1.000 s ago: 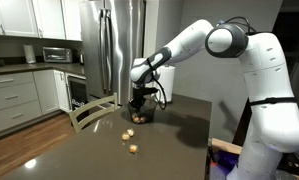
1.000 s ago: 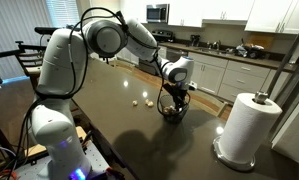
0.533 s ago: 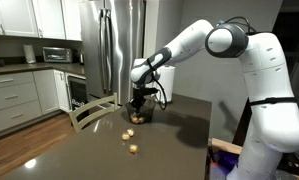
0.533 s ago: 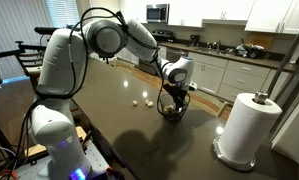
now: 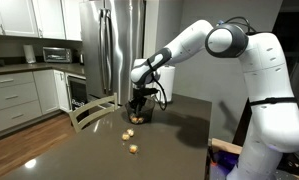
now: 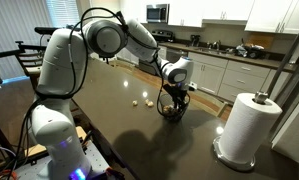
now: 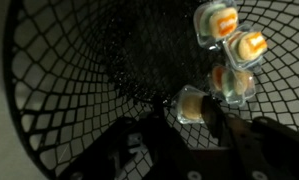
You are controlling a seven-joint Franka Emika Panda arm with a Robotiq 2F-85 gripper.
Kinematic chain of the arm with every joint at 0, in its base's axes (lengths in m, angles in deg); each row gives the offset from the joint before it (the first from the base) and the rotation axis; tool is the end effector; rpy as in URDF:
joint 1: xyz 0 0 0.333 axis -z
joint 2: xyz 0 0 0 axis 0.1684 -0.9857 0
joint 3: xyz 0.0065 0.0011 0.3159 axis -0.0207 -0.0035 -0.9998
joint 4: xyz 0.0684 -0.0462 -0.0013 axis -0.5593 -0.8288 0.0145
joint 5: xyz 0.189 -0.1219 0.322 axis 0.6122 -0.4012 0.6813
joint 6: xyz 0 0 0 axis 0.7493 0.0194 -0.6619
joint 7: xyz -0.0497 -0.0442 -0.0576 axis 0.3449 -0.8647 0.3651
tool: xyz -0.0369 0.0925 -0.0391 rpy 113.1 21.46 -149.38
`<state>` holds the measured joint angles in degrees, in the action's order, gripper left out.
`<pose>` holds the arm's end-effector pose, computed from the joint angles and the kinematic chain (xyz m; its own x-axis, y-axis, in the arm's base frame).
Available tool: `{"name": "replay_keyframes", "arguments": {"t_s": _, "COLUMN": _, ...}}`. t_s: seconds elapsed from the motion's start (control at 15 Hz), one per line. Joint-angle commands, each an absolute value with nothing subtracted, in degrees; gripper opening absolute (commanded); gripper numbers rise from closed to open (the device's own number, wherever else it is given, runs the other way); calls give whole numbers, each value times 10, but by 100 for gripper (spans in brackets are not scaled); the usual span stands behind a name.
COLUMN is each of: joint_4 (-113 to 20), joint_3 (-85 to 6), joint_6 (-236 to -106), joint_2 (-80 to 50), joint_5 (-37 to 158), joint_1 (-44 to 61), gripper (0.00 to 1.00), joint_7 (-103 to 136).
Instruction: Remove a packet from the basket and put it on the table
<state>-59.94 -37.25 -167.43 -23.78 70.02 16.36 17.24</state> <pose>0.6251 -0.1384 0.2891 0.9333 -0.3592 0.0022 -0.3588 -0.9326 -0.0375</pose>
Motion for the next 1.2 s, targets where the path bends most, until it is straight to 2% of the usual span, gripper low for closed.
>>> {"name": "replay_keyframes", "arguments": {"t_s": 0.0, "joint_4": -619, "joint_3": -380, "joint_6": -1696, "joint_2": -230, "joint_5": 704, "joint_1": 171, "gripper": 76, "joint_7": 188}}
{"name": "replay_keyframes", "arguments": {"t_s": 0.2, "joint_4": -617, "joint_3": -386, "joint_6": -1694, "joint_2": -236, "joint_5": 717, "joint_1": 177, "gripper": 95, "joint_7": 200}}
{"name": "replay_keyframes", "arguments": {"t_s": 0.4, "joint_4": -614, "joint_3": -391, "joint_6": -1690, "joint_2": -245, "joint_5": 722, "joint_1": 178, "gripper": 100, "joint_7": 208}}
{"name": "replay_keyframes", "arguments": {"t_s": 0.47, "joint_4": -614, "joint_3": -392, "joint_6": -1690, "joint_2": -246, "joint_5": 722, "joint_1": 178, "gripper": 90, "joint_7": 209}}
{"name": "replay_keyframes", "arguments": {"t_s": 0.53, "joint_4": -614, "joint_3": -393, "joint_6": -1690, "joint_2": -247, "joint_5": 721, "joint_1": 178, "gripper": 75, "joint_7": 211}}
{"name": "replay_keyframes", "arguments": {"t_s": 0.6, "joint_4": -615, "joint_3": -393, "joint_6": -1690, "joint_2": -246, "joint_5": 721, "joint_1": 178, "gripper": 73, "joint_7": 212}}
{"name": "replay_keyframes", "arguments": {"t_s": 0.67, "joint_4": -615, "joint_3": -393, "joint_6": -1691, "joint_2": -245, "joint_5": 720, "joint_1": 178, "gripper": 68, "joint_7": 213}}
{"name": "replay_keyframes", "arguments": {"t_s": 0.87, "joint_4": -618, "joint_3": -391, "joint_6": -1693, "joint_2": -241, "joint_5": 718, "joint_1": 177, "gripper": 45, "joint_7": 211}}
{"name": "replay_keyframes", "arguments": {"t_s": 1.13, "joint_4": -623, "joint_3": -390, "joint_6": -1696, "joint_2": -237, "joint_5": 715, "joint_1": 175, "gripper": 21, "joint_7": 208}}
